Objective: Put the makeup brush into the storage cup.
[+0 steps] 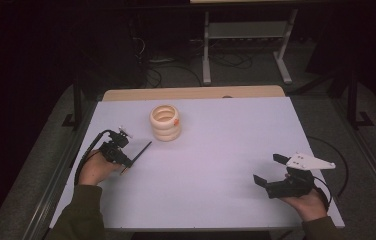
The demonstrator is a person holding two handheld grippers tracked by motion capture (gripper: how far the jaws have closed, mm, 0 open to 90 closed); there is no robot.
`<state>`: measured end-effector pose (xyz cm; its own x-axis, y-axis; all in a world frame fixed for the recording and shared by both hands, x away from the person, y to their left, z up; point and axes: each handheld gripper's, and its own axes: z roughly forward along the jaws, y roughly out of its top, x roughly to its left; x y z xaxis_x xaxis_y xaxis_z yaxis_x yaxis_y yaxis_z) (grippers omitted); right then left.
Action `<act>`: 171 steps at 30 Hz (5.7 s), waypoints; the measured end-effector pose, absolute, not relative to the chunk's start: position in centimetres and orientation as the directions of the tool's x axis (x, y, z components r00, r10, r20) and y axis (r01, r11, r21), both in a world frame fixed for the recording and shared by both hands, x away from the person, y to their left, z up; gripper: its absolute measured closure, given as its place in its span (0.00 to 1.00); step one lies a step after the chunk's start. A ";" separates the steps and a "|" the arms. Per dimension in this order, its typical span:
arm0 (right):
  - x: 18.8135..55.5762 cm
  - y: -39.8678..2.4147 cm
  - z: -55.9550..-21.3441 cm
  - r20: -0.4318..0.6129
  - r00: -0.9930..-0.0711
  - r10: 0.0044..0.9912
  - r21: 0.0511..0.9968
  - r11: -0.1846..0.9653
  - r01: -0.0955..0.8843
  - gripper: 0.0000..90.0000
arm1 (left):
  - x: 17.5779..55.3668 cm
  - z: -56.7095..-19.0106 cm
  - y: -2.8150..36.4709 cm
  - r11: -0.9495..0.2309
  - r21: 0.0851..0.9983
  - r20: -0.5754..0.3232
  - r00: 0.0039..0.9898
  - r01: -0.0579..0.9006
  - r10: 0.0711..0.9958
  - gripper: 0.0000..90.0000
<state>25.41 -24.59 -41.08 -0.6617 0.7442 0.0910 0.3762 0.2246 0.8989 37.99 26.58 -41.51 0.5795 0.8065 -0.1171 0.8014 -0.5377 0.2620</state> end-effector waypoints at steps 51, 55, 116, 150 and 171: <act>25.8 -24.4 -40.2 0.092 -0.737 0.670 0.893 0.272 0.359 0.00 | 34.6 -38.6 21.0 -0.734 0.455 -0.168 0.858 0.504 0.485 0.93; 26.1 -24.1 -39.6 0.097 -0.771 0.629 0.893 0.288 0.347 0.00 | 34.3 -38.2 20.4 -0.736 0.478 -0.181 0.874 0.480 0.452 0.93; 30.1 -17.0 -36.5 0.109 -0.959 0.261 0.718 0.646 0.258 0.14 | 32.3 -36.9 13.1 -0.852 0.496 -0.170 0.981 0.166 0.091 0.93; 32.0 -11.2 -34.9 0.114 -0.989 0.088 0.521 0.843 0.135 0.35 | 32.3 -37.2 11.4 -0.883 0.457 -0.166 0.986 0.107 0.033 0.93; 33.0 -8.7 -35.5 0.135 -0.989 0.066 0.414 0.903 0.117 0.54 | 32.0 -37.1 11.2 -0.889 0.447 -0.175 0.984 0.099 0.022 0.93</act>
<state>32.99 -8.66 -35.51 -0.9886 0.0661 0.1350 0.1169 0.9027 0.4140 32.02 11.18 -37.14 0.9844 0.0221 -0.1746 0.0993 -0.8889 0.4472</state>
